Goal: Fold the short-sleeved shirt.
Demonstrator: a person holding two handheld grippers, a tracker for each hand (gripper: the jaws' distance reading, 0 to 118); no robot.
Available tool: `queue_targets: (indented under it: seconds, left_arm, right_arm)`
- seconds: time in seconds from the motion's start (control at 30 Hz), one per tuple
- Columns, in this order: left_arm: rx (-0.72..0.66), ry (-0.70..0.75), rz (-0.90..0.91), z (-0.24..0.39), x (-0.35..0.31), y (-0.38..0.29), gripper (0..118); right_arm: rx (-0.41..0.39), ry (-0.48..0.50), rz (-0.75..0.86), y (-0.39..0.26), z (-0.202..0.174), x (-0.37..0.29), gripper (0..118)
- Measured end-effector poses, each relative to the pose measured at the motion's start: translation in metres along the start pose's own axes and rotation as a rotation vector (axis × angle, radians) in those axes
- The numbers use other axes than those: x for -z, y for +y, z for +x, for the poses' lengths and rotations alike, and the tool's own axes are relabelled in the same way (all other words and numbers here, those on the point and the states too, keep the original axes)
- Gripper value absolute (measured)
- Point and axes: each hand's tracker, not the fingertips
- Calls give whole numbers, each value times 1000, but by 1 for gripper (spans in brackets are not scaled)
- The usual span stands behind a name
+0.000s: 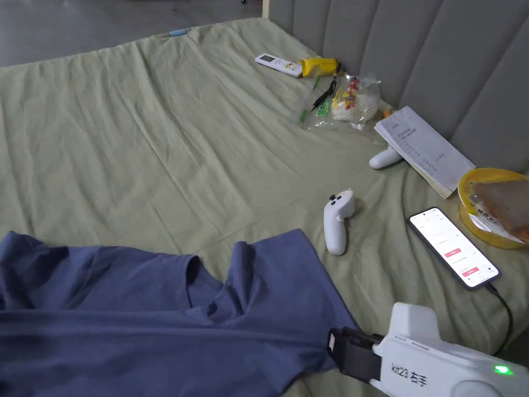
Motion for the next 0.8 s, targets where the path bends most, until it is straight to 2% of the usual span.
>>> queue_targets:
  seconds: [0.07,0.13,0.2,0.33,0.4,0.47,0.53,0.67,0.8]
  left_arm:
    - [-2,3,10,-3,2,0,10]
    - [1,11,20,0,0,-4,10]
    - [42,56,44,5,3,-9,9]
    - [24,-9,213,-7,-50,-31,6]
    - [64,6,389,-15,-111,-60,6]
    - [15,-33,468,-32,-174,-65,6]
    - [-15,-63,567,-46,-240,-87,6]
    - [-22,-14,771,-53,-353,-130,6]
    - [-21,78,949,-61,-454,-161,6]
  right_arm:
    - [-59,-5,-2,-7,-14,4,25]
    - [-175,-46,31,-5,-29,-3,10]
    - [-188,-71,32,-5,-37,-1,7]
    - [-109,20,125,-4,-21,-35,5]
    - [-110,88,219,-2,-18,-67,4]
    - [-81,154,259,5,-22,-95,4]
    - [-105,202,364,13,-31,-123,4]
    - [-180,280,503,45,-59,-168,4]
    - [-176,417,617,90,-86,-219,4]
